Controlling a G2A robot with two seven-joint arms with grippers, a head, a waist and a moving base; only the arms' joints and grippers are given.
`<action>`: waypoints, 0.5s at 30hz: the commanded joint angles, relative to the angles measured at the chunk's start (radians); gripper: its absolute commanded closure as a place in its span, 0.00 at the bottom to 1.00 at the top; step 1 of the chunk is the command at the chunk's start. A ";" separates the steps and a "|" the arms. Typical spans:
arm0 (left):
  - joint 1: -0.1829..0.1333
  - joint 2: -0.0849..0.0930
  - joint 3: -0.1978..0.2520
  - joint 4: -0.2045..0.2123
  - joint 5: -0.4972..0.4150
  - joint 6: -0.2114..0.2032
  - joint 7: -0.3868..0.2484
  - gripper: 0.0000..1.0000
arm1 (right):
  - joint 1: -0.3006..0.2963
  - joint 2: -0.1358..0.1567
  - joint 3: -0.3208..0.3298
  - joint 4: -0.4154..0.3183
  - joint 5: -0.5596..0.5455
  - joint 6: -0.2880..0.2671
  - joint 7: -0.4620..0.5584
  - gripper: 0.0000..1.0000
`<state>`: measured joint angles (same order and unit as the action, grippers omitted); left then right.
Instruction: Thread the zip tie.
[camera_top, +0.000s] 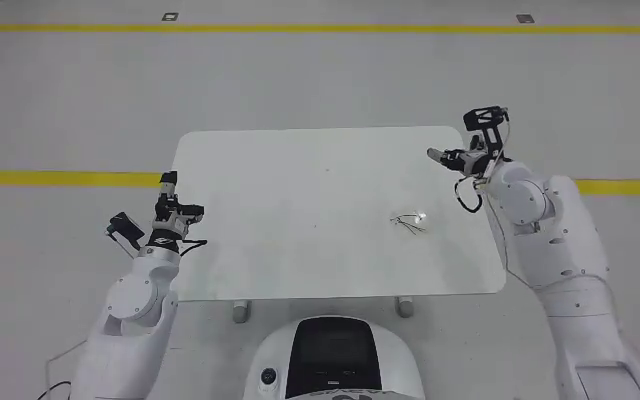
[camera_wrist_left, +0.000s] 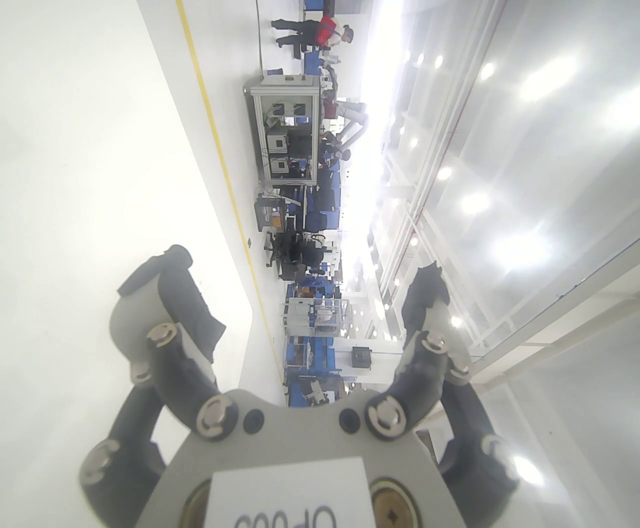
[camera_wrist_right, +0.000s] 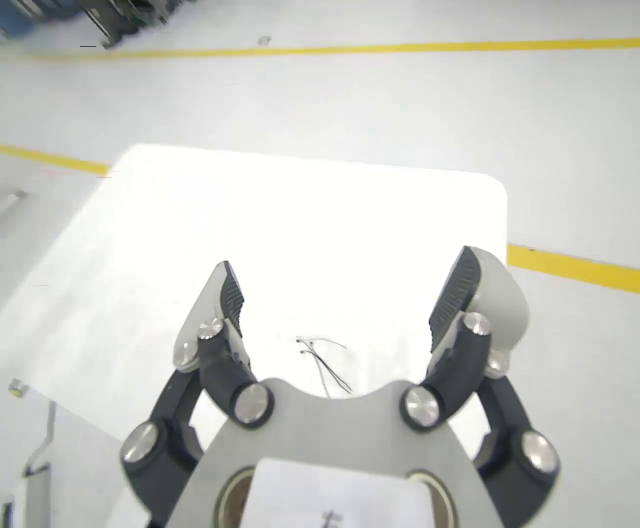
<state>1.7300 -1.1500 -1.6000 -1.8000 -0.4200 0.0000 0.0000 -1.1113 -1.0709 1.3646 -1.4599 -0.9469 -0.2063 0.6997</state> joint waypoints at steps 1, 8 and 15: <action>0.000 0.000 0.000 0.000 0.000 0.000 0.000 0.00 | -0.010 0.002 -0.031 0.001 -0.071 -0.058 0.006 0.00; 0.000 0.000 0.000 0.000 0.000 0.000 0.000 0.00 | -0.010 0.002 -0.031 0.001 -0.071 -0.058 0.006 0.00; 0.000 0.000 0.000 0.000 0.000 0.000 0.000 0.00 | -0.004 0.006 -0.048 -0.012 -0.174 -0.075 0.014 0.00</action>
<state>1.7300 -1.1500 -1.6000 -1.8000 -0.4200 0.0000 0.0000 -1.1182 -1.0667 1.3273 -1.4654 -1.0278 -0.2698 0.7077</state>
